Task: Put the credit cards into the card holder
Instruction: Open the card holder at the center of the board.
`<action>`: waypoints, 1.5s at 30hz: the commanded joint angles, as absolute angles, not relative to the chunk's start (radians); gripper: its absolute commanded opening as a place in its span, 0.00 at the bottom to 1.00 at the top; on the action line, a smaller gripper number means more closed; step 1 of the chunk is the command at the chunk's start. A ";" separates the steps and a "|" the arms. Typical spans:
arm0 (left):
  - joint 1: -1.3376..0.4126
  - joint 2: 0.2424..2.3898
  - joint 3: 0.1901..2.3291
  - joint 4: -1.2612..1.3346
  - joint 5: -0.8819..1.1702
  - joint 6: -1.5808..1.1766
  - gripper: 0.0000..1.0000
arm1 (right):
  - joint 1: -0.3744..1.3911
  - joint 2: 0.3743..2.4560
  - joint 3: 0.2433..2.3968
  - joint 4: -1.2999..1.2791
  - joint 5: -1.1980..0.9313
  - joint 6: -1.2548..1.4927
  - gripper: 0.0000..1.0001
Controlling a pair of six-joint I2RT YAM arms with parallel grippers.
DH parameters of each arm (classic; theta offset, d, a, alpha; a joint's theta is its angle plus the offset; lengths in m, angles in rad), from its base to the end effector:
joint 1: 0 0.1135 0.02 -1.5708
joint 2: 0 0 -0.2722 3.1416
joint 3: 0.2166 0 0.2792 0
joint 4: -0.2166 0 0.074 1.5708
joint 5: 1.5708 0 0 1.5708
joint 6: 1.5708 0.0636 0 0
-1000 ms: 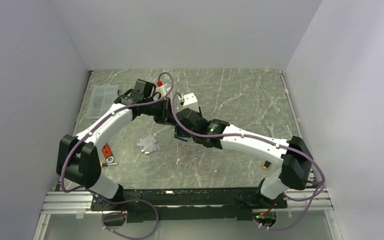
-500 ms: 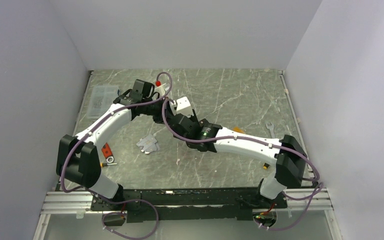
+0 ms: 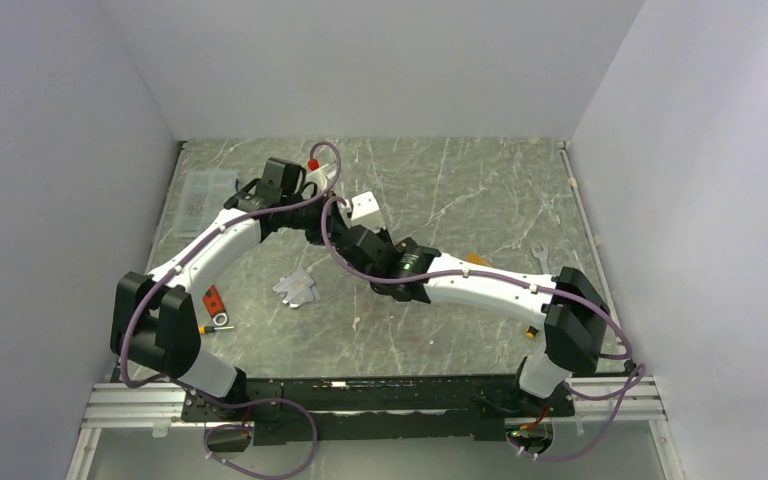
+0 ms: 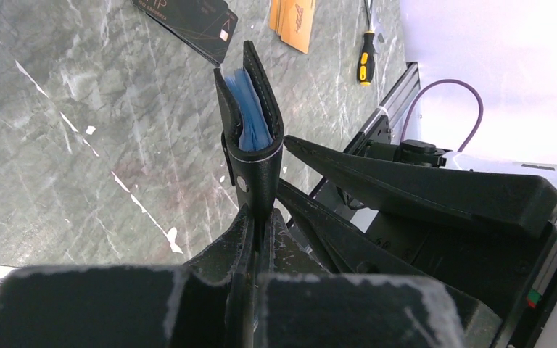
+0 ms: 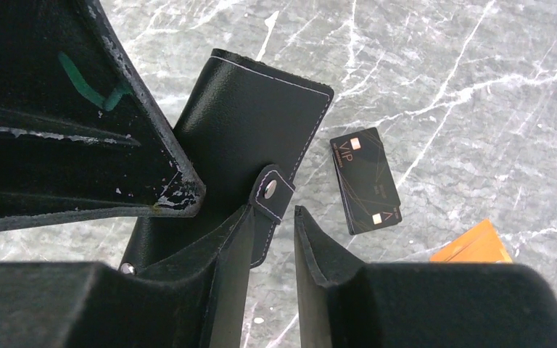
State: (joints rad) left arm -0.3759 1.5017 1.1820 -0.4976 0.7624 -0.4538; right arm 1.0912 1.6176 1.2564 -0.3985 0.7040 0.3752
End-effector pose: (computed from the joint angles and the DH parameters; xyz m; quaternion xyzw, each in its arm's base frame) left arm 0.3197 -0.1734 0.2688 0.1032 0.8678 -0.4542 0.1731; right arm 0.2201 0.3339 0.2608 -0.1748 0.8555 0.0124 0.4872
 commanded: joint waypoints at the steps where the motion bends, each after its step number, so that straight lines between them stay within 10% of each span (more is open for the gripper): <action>1: -0.382 1.456 1.175 -0.475 0.853 -0.482 0.00 | 1.082 1.617 1.269 -0.265 0.703 0.328 0.29; 10: -0.382 1.454 1.166 -0.464 0.869 -0.490 0.00 | 1.081 1.609 1.223 -0.155 0.759 0.289 0.00; 37: -0.382 1.443 1.164 -0.471 0.859 -0.489 0.00 | 1.027 1.348 0.968 -0.099 0.849 0.425 0.00; 41: -0.382 1.447 1.167 -0.472 0.859 -0.486 0.00 | 1.061 1.293 0.941 -0.050 0.742 0.390 0.50; 45: -0.381 1.445 1.165 -0.467 0.856 -0.491 0.00 | 1.081 1.284 0.958 -0.023 0.668 0.350 0.62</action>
State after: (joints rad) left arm -0.3790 1.4872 1.1645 -0.4812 0.8265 -0.4877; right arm 1.0615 1.3170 0.9340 -0.1047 0.7673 0.3931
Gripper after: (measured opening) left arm 0.037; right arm 0.589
